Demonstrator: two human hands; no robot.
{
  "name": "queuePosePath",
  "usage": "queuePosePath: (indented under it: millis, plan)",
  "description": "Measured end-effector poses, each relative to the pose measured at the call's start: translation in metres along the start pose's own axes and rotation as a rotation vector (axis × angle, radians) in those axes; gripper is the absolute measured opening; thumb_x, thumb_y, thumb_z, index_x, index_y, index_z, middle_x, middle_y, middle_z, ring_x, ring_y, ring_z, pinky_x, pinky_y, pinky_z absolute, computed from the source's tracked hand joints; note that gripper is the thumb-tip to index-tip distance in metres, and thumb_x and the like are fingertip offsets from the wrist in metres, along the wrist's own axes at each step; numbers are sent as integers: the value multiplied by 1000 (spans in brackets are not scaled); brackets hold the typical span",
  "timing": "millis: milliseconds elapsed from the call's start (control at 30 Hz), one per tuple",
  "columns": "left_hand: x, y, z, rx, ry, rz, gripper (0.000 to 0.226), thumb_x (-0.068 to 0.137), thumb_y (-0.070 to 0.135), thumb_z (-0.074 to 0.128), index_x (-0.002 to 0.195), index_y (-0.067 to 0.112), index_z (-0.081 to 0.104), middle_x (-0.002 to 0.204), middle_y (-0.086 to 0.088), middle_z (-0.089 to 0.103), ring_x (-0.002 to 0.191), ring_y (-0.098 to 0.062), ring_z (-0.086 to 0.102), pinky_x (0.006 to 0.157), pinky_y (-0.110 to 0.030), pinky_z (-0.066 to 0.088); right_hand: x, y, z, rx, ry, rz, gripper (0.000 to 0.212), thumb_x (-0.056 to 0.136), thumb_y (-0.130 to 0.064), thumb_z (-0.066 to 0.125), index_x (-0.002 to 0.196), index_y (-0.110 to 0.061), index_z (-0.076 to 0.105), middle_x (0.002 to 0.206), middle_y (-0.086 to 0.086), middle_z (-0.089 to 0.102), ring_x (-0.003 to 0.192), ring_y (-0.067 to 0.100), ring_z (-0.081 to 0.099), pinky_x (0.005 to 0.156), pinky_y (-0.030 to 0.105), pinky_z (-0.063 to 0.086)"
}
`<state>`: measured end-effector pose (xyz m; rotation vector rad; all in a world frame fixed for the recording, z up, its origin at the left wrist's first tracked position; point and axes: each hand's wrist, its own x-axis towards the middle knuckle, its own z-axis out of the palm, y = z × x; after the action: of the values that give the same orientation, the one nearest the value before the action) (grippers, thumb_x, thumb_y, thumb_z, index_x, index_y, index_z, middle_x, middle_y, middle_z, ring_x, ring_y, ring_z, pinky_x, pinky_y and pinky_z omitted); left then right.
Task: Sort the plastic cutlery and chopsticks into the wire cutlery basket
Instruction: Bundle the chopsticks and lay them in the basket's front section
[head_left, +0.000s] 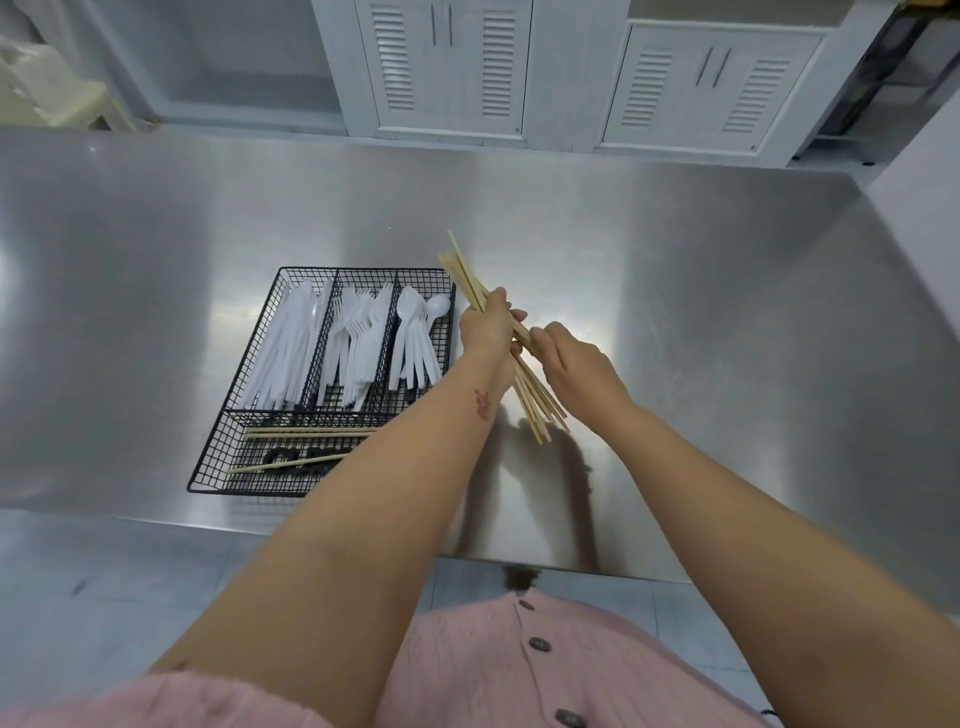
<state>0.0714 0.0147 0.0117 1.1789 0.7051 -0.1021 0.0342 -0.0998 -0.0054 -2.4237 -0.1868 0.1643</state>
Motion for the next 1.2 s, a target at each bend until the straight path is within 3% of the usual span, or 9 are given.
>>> queuePosePath:
  millis: [267,400,533,667,800,933,1033,1133,1200]
  plan:
    - [-3,12,-10,-73,3,51,22,103,34,40,98,13,46,68,4,62,50,-11,41,49,-23,38,2,7,-1,229,87,245,55,97,-57,24,85,-15,57,78,7,67,69,28,68,80,42,53]
    - [-1,28,-12,-321,-18,75,26,103,36,45,106,11,42,59,0,49,45,-12,49,50,-24,45,12,5,0,752,163,524,56,101,-53,28,91,-11,63,90,17,70,66,28,68,74,38,58]
    - [-10,43,-6,-335,-60,225,19,103,33,46,107,15,43,62,0,37,47,-11,37,47,-25,44,14,0,4,1203,110,729,59,102,-53,28,109,-3,59,98,14,69,84,28,68,85,40,55]
    - [-28,55,2,-250,-121,367,11,103,29,47,104,18,47,62,0,37,50,-13,36,50,-25,43,8,-13,12,1556,100,763,57,102,-49,31,116,2,54,105,21,66,100,35,67,92,44,54]
    - [-43,56,2,-150,-233,509,12,97,16,60,91,16,50,63,-7,50,53,-19,53,58,-27,55,8,-37,10,1819,71,700,57,104,-41,32,112,8,60,89,22,72,79,32,72,80,40,59]
    - [-48,57,-6,-38,-202,521,14,91,19,68,82,15,58,70,-3,61,59,-17,63,71,-30,57,10,-57,15,1852,8,675,47,104,-34,37,98,5,62,77,17,73,63,28,73,66,34,62]
    - [-41,64,-19,-36,-100,495,19,94,24,64,82,12,55,59,-2,51,46,-13,53,61,-31,56,11,-67,22,1766,-113,627,45,103,-33,39,97,6,63,80,16,72,67,27,72,66,33,61]
    - [-28,71,-43,-87,53,466,21,100,31,54,85,18,48,60,-2,42,41,-13,42,44,-25,46,13,-76,28,1413,-262,509,41,97,-38,49,93,-1,66,85,13,69,81,25,67,84,37,56]
    - [-19,72,-66,-128,138,414,21,101,35,50,93,16,48,61,-1,42,35,-10,43,42,-25,43,12,-86,31,961,-341,343,30,93,-40,53,86,-15,66,84,3,65,82,17,60,82,32,49]
